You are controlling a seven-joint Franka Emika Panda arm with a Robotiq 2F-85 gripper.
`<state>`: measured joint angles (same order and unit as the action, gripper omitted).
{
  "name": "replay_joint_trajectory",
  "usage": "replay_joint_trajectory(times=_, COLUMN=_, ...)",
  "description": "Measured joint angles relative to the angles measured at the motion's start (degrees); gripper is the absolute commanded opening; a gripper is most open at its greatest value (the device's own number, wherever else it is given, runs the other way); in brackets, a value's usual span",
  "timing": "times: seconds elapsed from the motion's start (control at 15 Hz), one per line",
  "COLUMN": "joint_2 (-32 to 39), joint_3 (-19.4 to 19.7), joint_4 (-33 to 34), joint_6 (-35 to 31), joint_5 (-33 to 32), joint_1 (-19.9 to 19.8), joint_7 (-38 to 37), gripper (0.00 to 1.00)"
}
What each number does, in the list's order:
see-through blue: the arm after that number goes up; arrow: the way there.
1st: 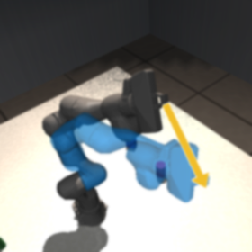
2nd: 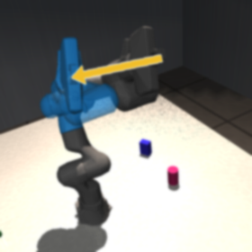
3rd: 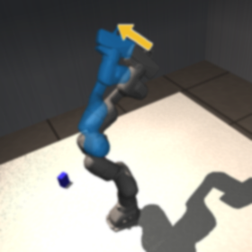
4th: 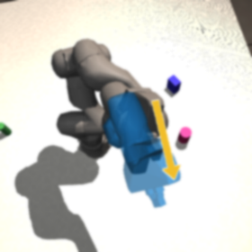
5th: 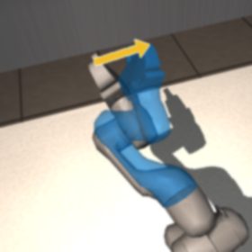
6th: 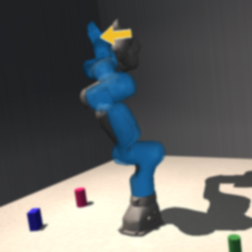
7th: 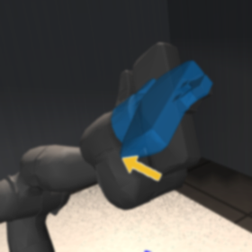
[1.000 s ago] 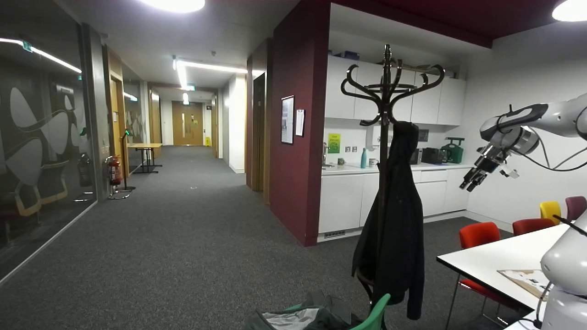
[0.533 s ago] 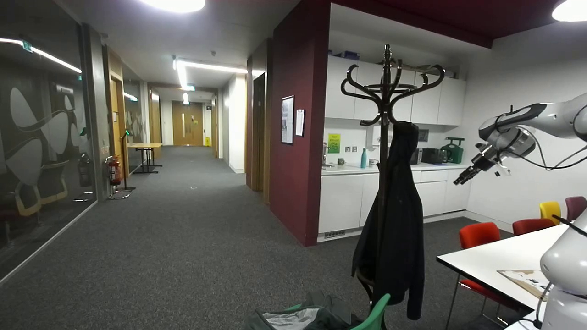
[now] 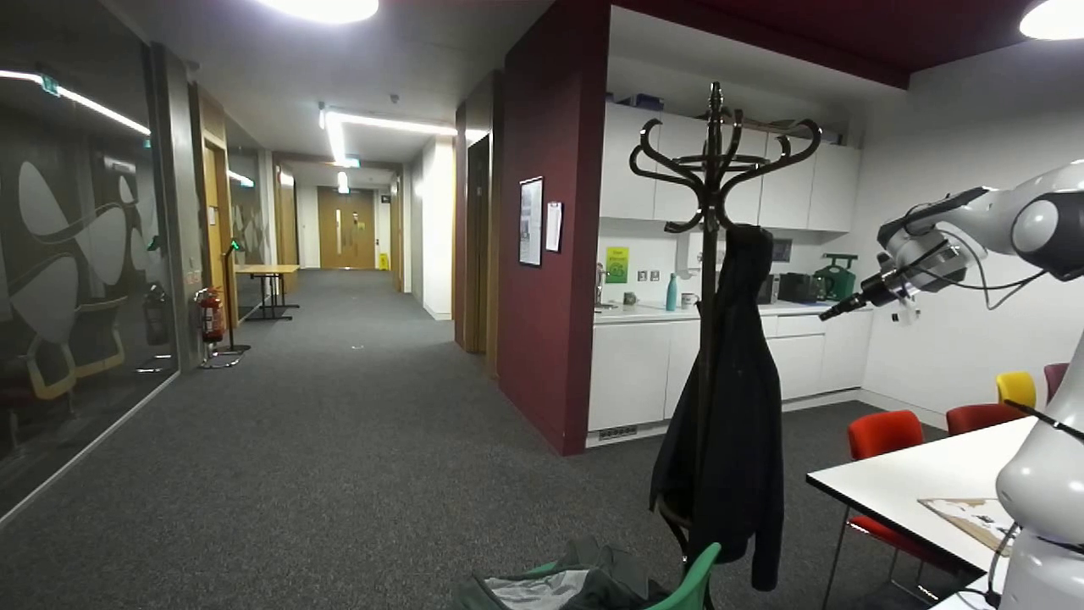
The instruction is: Put the black jacket on the green chair.
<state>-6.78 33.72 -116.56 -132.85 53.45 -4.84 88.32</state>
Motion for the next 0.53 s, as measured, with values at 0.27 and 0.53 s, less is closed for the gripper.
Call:
replay_joint_trajectory(times=0.27, joint_2=6.0, joint_3=-3.9, joint_4=6.5, joint_6=0.6, joint_5=2.1, joint_1=-3.6, joint_7=-0.5, gripper=1.0)
replay_joint_trajectory(times=0.53, joint_2=6.2, joint_3=-5.6, joint_4=6.2, joint_6=0.6, joint_5=2.0, joint_1=-5.4, joint_7=-0.5, gripper=1.0)
